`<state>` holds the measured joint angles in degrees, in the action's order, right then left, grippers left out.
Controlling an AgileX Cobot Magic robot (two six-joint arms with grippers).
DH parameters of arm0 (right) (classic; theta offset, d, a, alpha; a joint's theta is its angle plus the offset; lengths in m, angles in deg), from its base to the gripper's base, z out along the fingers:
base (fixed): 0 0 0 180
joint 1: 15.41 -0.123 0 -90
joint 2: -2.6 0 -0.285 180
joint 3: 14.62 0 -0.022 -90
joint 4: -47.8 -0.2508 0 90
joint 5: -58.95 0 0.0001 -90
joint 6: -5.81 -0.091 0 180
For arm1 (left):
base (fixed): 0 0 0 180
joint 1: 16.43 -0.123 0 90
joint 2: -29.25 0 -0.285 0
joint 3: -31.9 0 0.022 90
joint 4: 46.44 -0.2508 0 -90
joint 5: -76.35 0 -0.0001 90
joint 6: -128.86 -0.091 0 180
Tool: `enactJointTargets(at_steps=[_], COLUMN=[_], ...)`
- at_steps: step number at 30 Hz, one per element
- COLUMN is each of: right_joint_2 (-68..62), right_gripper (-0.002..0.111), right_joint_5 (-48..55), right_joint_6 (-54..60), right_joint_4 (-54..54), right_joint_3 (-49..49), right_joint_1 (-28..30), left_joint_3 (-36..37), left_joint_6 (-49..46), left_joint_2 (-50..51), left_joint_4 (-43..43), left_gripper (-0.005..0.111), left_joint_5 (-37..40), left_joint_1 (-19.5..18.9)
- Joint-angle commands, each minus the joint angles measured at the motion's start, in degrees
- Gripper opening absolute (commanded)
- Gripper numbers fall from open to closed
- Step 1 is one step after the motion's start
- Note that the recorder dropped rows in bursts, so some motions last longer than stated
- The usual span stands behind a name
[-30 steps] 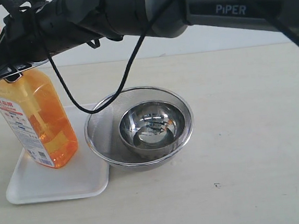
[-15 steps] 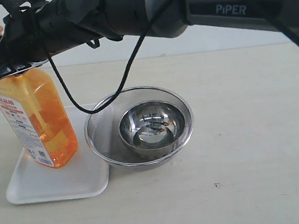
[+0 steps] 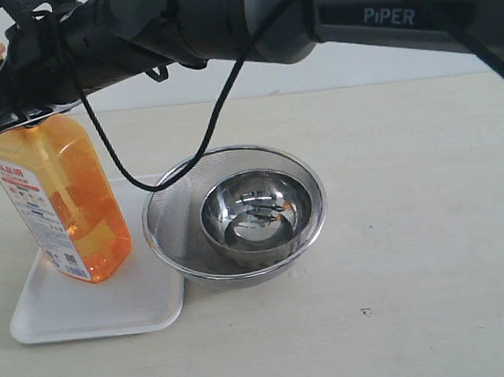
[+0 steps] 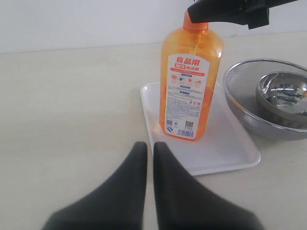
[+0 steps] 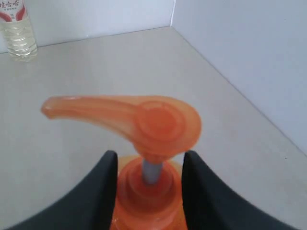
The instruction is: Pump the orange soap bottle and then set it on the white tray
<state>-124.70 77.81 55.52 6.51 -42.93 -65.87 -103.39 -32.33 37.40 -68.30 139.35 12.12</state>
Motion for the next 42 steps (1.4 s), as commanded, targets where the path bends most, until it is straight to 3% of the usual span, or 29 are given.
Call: enactJointTargets(at_steps=[1,18,31,42], right_joint_2=[0.9,0.9,0.9,0.9], right_gripper=[0.0,0.0,0.0,0.0], right_joint_5=[-1.8,-8.3,-20.2,-21.7], right_joint_6=[-2.9,-8.1,-7.8,-6.6], right_joint_4=[0.0,0.3,0.3,0.2], right_joint_3=[-0.4,0.2,6.9,6.9], right_joint_1=[0.3,-0.4,-2.7,-3.8], left_joint_3=[0.2,0.2,0.2,0.2], left_joint_6=[-0.2,-0.2,-0.2,-0.4], left_joint_2=[-0.4,-0.4,-0.4,-0.4], left_joint_4=[0.3,0.3,0.2,0.2], left_gripper=[0.005,0.005,0.005,0.005], left_joint_5=[0.2,0.2,1.8,1.7], left_joint_1=[0.0,0.0,0.0,0.0])
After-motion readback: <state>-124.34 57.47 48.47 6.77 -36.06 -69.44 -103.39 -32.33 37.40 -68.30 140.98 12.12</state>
